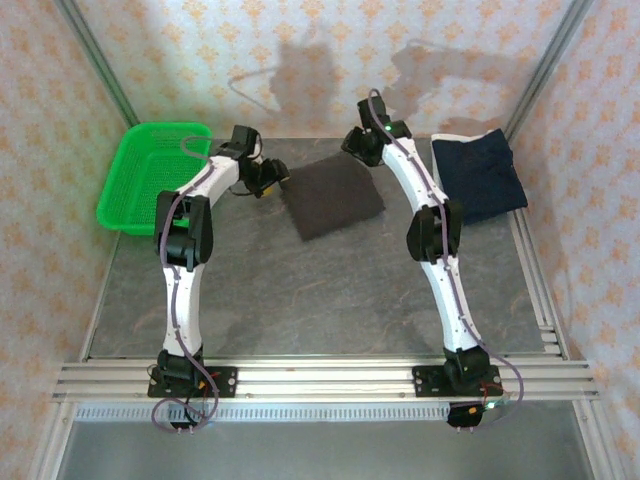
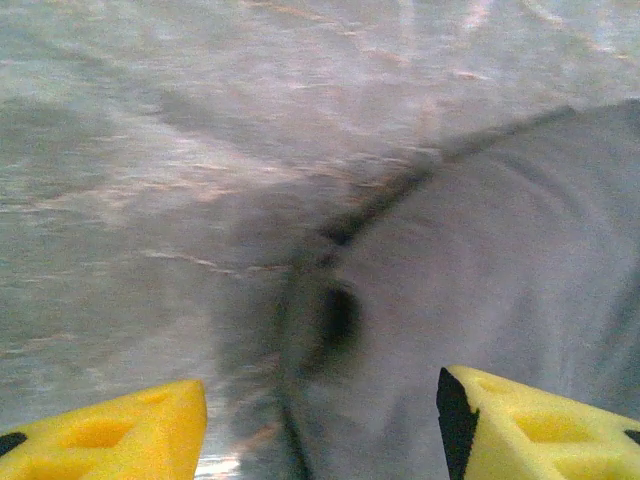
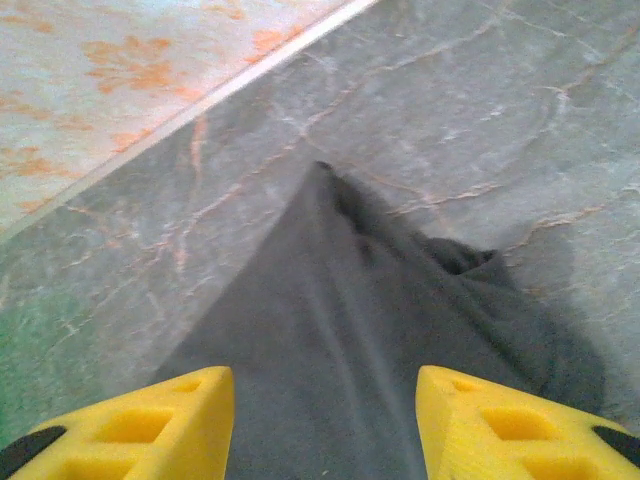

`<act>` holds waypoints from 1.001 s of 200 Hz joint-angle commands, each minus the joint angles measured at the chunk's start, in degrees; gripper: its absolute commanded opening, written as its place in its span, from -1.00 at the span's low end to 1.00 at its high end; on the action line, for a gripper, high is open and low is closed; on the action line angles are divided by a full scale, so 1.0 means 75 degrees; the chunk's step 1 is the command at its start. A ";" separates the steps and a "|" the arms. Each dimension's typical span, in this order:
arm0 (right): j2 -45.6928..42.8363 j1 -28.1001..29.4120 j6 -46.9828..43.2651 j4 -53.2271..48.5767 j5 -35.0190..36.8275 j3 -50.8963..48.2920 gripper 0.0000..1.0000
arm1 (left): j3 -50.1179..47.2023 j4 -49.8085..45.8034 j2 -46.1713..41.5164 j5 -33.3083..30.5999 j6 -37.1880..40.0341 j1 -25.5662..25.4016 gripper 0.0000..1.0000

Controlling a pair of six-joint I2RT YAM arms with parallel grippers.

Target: Fold and stack the t-shirts

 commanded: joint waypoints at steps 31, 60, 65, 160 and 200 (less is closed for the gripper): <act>-0.0364 0.0258 -0.0927 0.0486 -0.0590 -0.0897 -0.05 | 0.0715 -0.0878 -0.0513 -0.0943 0.0486 -0.0084 0.26; -0.0442 0.0373 -0.1162 0.0325 -0.0061 -0.1958 -0.25 | 0.1459 -0.1109 0.0016 -0.1211 0.1006 -0.0811 0.26; -0.0511 0.0369 -0.1193 0.0294 0.0036 -0.2143 -0.28 | 0.1695 -0.1212 0.0241 -0.1151 0.1013 -0.0865 0.23; -0.4411 0.0924 -0.0683 0.2416 0.0237 -0.9422 -0.29 | 0.3003 -0.1514 0.2061 0.0201 0.1514 -0.1156 0.06; -0.6063 0.1506 -0.0792 0.1624 0.1302 -0.9976 -0.20 | 0.3772 -0.1786 0.2246 0.0899 0.1855 -0.1326 0.14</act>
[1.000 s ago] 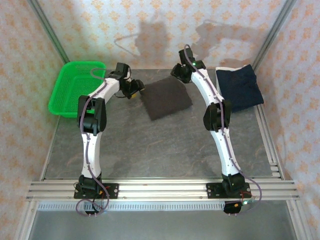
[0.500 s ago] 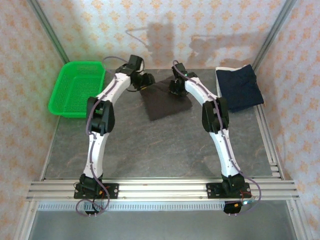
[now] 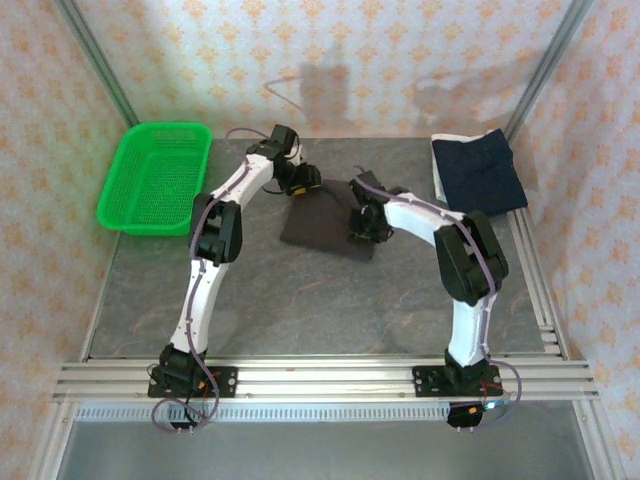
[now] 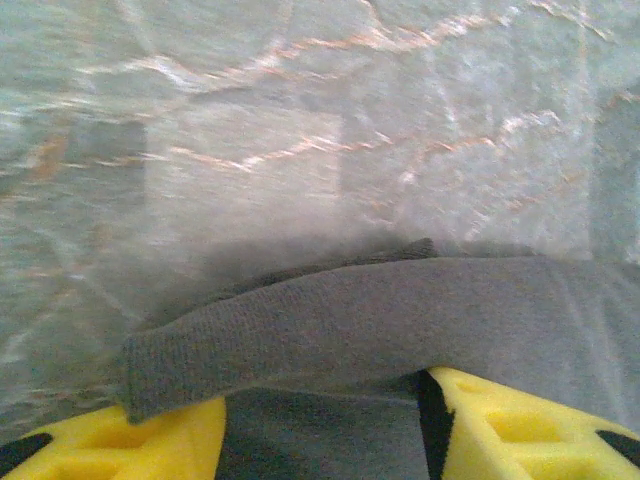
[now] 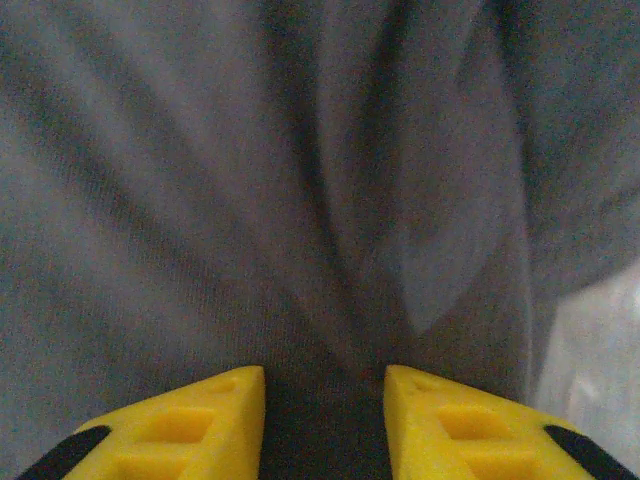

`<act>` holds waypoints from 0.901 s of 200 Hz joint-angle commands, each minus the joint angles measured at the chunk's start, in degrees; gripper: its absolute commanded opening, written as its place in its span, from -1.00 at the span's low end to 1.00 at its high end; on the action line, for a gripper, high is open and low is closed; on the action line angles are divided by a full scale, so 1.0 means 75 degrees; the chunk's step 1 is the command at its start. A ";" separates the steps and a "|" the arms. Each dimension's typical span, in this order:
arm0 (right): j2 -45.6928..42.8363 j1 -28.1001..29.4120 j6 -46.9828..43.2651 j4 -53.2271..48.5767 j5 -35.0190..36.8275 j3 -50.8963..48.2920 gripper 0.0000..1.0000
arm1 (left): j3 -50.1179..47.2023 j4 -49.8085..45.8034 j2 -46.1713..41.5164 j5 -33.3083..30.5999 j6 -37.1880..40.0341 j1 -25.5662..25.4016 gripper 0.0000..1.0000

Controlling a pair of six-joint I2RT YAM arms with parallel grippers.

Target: Fold and stack the t-shirts

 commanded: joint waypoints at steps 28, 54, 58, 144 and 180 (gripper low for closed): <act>-0.0411 -0.0186 -0.1012 -0.0766 0.1479 0.1336 -0.11 | 0.1306 -0.1154 0.0057 0.0610 0.0663 -0.0188 0.15; 0.1101 -0.0558 -0.1760 -0.1153 0.0901 0.2980 -0.01 | -0.0341 -0.0496 -0.1380 0.0061 0.0653 -0.0167 0.29; 0.1356 -0.0608 -0.1856 -0.1271 0.0829 0.3286 0.02 | -0.0638 -0.0400 -0.1622 -0.0028 0.0654 -0.0159 0.30; 0.1695 -0.0830 -0.1595 -0.1704 0.0710 0.2965 -0.36 | -0.7740 0.2545 -0.5912 -0.0398 -0.0704 -0.0548 0.29; -0.0403 -0.0469 0.0096 -0.0921 0.0833 -0.0151 -0.23 | -0.8885 0.2545 -0.6815 -0.1098 -0.0991 -0.0620 0.29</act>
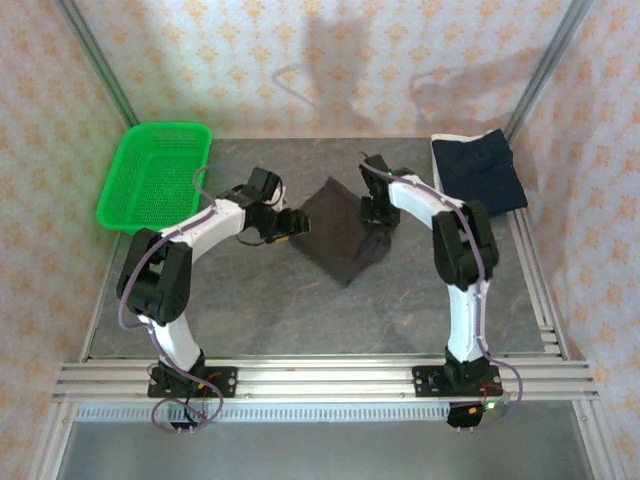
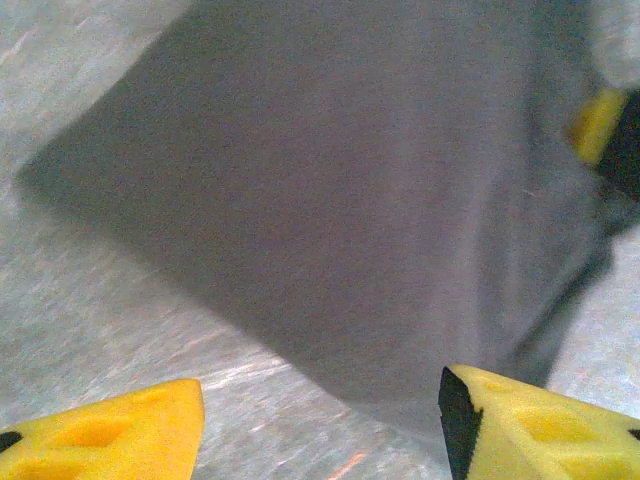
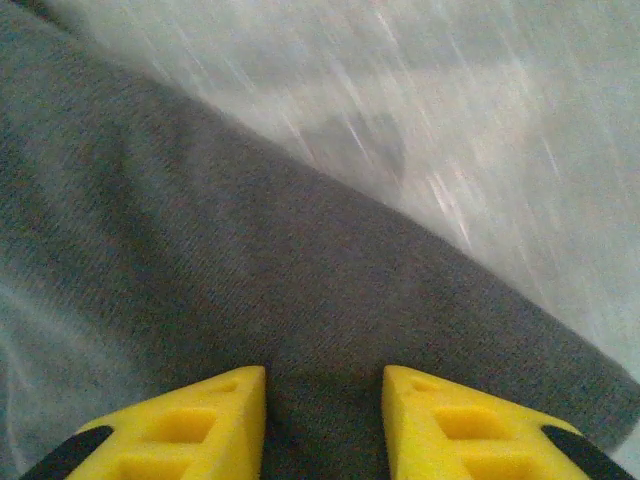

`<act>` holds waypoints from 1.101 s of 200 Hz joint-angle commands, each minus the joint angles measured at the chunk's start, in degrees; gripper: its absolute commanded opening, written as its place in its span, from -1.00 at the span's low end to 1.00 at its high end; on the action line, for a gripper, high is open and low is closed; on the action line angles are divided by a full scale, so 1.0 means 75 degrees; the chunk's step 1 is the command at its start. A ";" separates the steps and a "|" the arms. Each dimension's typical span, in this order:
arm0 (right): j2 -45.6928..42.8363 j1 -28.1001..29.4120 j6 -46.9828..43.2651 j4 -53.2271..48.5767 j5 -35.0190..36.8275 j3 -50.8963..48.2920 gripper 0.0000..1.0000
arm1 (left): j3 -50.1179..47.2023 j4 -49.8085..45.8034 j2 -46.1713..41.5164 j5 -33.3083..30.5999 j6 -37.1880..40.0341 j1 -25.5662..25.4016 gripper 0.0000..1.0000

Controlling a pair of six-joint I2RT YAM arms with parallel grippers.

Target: Fold and stack the t-shirts

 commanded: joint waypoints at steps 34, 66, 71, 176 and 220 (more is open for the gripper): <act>-0.2734 0.1048 0.2030 0.0142 -0.0209 -0.3119 -0.04 | -0.1267 0.0608 -0.0959 -0.0791 -0.0607 -0.0456 0.32; -0.3996 0.1032 0.1686 0.0231 0.0156 -0.3636 0.28 | -0.1475 0.0756 -0.0403 -0.0955 -0.0599 -0.0570 0.31; -0.4072 0.1015 0.1538 0.0358 0.0181 -0.3637 0.33 | -0.1406 0.0711 -0.0281 -0.1007 -0.0544 -0.0575 0.29; -0.1468 0.0007 0.0059 0.2148 -0.2009 -0.2656 0.62 | -0.0313 0.0384 0.0998 -0.0998 -0.0239 -0.0568 0.06; -0.1405 0.0007 0.0358 0.2162 -0.2016 -0.2949 0.58 | -0.0019 0.0167 0.1098 -0.0985 -0.0004 -0.0487 0.06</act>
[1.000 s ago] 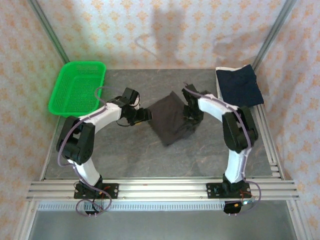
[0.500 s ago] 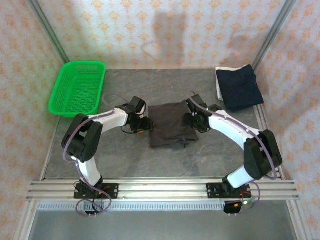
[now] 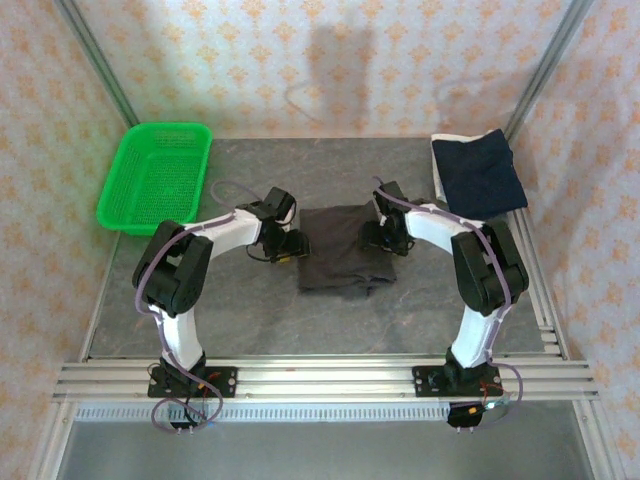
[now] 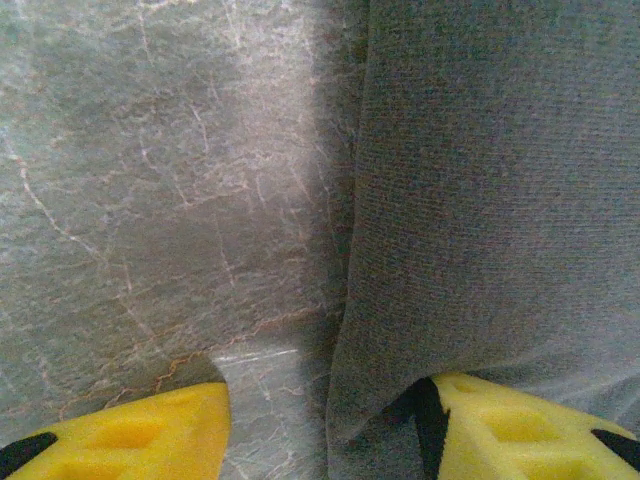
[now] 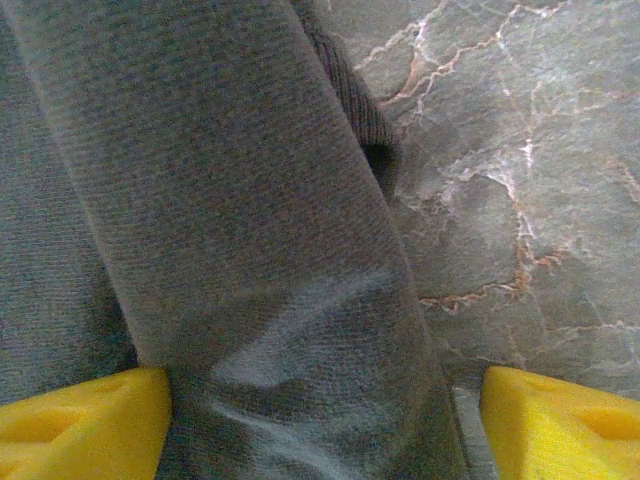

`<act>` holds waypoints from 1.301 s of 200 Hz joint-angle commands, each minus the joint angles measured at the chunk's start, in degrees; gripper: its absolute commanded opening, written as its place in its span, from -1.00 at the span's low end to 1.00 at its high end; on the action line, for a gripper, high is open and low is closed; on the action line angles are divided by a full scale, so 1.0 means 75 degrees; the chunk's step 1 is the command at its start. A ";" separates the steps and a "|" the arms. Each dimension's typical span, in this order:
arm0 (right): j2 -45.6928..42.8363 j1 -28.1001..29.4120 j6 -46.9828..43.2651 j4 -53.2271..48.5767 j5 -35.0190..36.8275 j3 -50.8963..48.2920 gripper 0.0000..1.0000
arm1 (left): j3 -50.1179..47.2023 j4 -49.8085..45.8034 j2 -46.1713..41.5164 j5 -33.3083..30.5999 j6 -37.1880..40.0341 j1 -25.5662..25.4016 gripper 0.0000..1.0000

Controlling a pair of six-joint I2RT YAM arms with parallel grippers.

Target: Fold and stack the t-shirts

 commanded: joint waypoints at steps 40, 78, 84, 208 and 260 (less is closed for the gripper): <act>-0.0342 0.0428 0.0491 0.0458 -0.0702 -0.0348 0.42 | 0.0357 0.0058 0.0262 -0.0196 0.0368 0.0094 0.06; -0.0050 0.0599 0.0657 0.0226 -0.0179 -0.0173 0.42 | 0.0327 0.0123 0.0496 -0.0066 0.0381 0.0087 0.06; 0.0065 0.0603 0.0652 0.0092 0.0002 -0.0104 0.42 | 0.0327 0.0109 0.0495 -0.0066 0.0379 0.0090 0.06; -0.0155 0.0575 -0.0411 -0.1631 0.2670 0.1122 -1.00 | -0.0097 -0.0001 -0.0535 0.0401 0.0383 0.0718 0.16; -0.0503 -0.0155 -0.2805 -0.2498 0.3947 0.3027 -1.00 | -0.0242 -0.0649 -0.1496 0.0319 0.0849 0.1885 0.22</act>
